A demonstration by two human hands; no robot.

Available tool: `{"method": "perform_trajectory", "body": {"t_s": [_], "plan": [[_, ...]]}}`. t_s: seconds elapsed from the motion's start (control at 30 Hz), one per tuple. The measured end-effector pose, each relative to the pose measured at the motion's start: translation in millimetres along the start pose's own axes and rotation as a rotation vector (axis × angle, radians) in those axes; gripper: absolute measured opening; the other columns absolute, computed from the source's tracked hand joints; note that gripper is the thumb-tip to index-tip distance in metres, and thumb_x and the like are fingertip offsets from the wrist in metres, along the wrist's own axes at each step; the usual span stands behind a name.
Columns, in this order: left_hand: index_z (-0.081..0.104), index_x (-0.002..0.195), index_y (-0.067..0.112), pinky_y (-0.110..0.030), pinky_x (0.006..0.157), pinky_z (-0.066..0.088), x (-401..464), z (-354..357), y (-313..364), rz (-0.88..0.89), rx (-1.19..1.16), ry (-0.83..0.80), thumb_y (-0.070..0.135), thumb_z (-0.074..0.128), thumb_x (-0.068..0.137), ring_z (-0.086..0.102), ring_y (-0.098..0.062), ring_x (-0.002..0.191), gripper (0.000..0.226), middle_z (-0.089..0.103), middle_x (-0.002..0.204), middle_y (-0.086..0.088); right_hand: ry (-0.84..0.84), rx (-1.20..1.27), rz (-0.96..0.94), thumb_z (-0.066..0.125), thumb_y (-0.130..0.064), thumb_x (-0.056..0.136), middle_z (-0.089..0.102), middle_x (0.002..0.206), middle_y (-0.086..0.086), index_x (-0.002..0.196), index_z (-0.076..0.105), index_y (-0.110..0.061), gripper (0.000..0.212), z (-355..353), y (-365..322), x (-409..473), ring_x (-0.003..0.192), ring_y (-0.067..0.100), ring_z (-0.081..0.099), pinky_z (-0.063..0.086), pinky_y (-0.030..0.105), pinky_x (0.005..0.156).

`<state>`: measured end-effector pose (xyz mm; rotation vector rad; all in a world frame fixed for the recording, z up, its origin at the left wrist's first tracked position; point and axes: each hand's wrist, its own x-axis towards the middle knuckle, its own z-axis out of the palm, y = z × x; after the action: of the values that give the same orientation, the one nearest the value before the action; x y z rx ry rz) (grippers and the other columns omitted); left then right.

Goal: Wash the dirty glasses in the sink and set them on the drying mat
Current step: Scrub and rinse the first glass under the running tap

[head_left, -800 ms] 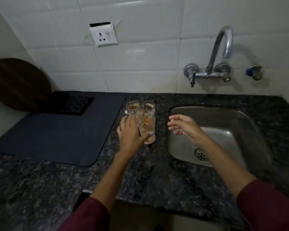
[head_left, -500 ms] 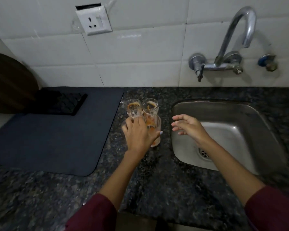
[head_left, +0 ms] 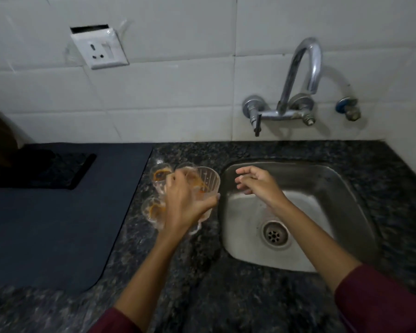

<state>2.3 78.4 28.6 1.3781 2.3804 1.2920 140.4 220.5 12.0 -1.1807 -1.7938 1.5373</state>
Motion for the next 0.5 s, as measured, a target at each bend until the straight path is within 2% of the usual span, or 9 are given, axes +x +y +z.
{"method": "perform_trajectory", "body": {"t_s": [0.1, 0.2, 0.3, 0.4, 0.5], "plan": [[0.048, 0.111, 0.014, -0.021, 0.078, 0.049, 32, 0, 32, -0.077, -0.231, 0.01, 0.031, 0.09, 0.057, 0.061, -0.006, 0.088, 0.07, 0.062, 0.099, 0.008, 0.142, -0.099, -0.043, 0.056, -0.016, 0.088, 0.069, 0.092, 0.008, 0.108, 0.063, -0.01, 0.022, -25, -10, 28, 0.084, 0.021, 0.064, 0.052, 0.036, 0.079], [0.05, 0.108, 0.018, -0.035, 0.088, 0.055, 63, 12, 46, -0.144, -0.454, 0.04, 0.034, 0.093, 0.045, 0.066, -0.011, 0.095, 0.078, 0.067, 0.103, 0.003, 0.281, -0.304, -0.113, 0.051, -0.026, 0.092, 0.068, 0.106, 0.01, 0.12, 0.058, -0.009, 0.033, -43, -32, 57, 0.1, 0.026, 0.062, 0.048, 0.037, 0.09], [0.05, 0.102, 0.027, -0.042, 0.088, 0.056, 89, 23, 53, -0.172, -0.526, 0.037, 0.041, 0.09, 0.039, 0.067, -0.014, 0.096, 0.075, 0.068, 0.104, 0.002, 0.373, -0.481, -0.192, 0.045, -0.031, 0.096, 0.064, 0.11, 0.02, 0.119, 0.052, -0.002, 0.038, -47, -53, 84, 0.105, 0.038, 0.058, 0.045, 0.04, 0.085], [0.05, 0.106, 0.02, -0.037, 0.086, 0.055, 107, 29, 56, -0.164, -0.534, 0.021, 0.019, 0.093, 0.052, 0.067, -0.015, 0.092, 0.07, 0.067, 0.1, 0.004, 0.367, -0.684, -0.201, 0.045, -0.033, 0.096, 0.063, 0.111, 0.022, 0.125, 0.043, -0.002, 0.042, -43, -64, 106, 0.104, 0.039, 0.059, 0.045, 0.04, 0.078], [0.05, 0.109, 0.016, -0.036, 0.086, 0.055, 120, 33, 53, -0.158, -0.531, 0.005, 0.013, 0.091, 0.056, 0.066, -0.015, 0.094, 0.068, 0.067, 0.103, 0.001, 0.389, -0.821, -0.179, 0.035, -0.018, 0.098, 0.062, 0.113, 0.025, 0.132, 0.034, 0.001, 0.039, -36, -65, 117, 0.104, 0.041, 0.058, 0.044, 0.042, 0.076]]}}
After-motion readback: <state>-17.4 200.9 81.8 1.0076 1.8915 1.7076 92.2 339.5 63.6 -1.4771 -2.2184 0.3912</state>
